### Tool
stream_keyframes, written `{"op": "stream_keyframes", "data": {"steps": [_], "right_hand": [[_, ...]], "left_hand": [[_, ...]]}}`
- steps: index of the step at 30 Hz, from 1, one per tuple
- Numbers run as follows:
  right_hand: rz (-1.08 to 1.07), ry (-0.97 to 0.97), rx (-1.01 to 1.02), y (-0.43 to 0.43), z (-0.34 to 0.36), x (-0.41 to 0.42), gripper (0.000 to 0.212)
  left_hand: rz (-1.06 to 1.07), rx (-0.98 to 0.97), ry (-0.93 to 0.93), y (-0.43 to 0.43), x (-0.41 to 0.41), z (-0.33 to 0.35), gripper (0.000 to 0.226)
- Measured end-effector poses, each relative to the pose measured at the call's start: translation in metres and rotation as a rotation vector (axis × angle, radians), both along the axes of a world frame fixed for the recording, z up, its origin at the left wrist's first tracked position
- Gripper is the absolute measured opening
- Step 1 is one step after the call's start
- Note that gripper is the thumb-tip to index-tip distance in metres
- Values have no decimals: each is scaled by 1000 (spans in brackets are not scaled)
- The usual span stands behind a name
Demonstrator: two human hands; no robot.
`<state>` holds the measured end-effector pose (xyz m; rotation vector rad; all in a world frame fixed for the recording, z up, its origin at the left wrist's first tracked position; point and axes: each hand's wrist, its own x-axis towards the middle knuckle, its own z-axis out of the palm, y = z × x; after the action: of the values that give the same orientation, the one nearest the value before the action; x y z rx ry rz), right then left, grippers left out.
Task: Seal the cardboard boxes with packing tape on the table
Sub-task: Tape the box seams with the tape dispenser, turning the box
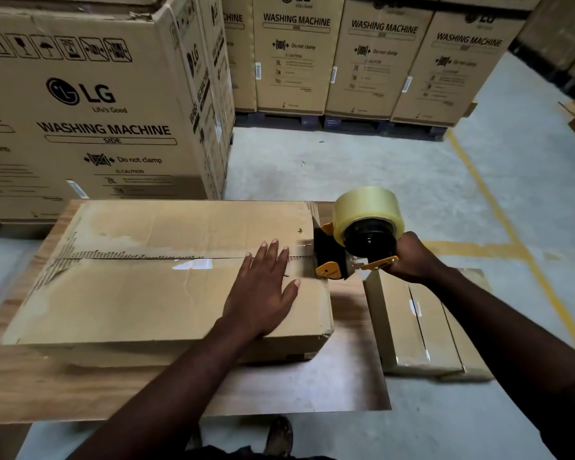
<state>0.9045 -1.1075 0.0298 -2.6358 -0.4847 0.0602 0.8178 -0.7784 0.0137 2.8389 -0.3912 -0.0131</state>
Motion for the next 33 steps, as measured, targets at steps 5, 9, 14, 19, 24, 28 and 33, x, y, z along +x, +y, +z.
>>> {"op": "stream_keyframes", "data": {"steps": [5, 9, 14, 19, 24, 28, 33], "right_hand": [[8, 3, 64, 8, -2, 2, 18], [-5, 35, 65, 3, -6, 3, 24], [-20, 37, -5, 1, -6, -2, 23], [-109, 22, -42, -20, -9, 1, 48], [-53, 25, -102, -39, -10, 9, 41], [-124, 96, -156, -48, -28, 21, 33], [-289, 173, -68, -38, -33, 16, 54]], "left_hand": [[-87, 42, 27, -9, 3, 5, 69], [-209, -30, -2, -29, 12, 6, 70], [-203, -79, -6, -24, 13, 4, 71], [-201, -77, -6, -26, 14, 4, 70], [-205, -54, -10, -23, 14, 1, 67], [-205, -55, -10, -22, 13, -1, 68], [-203, -61, -13, -22, 14, -2, 68]]}}
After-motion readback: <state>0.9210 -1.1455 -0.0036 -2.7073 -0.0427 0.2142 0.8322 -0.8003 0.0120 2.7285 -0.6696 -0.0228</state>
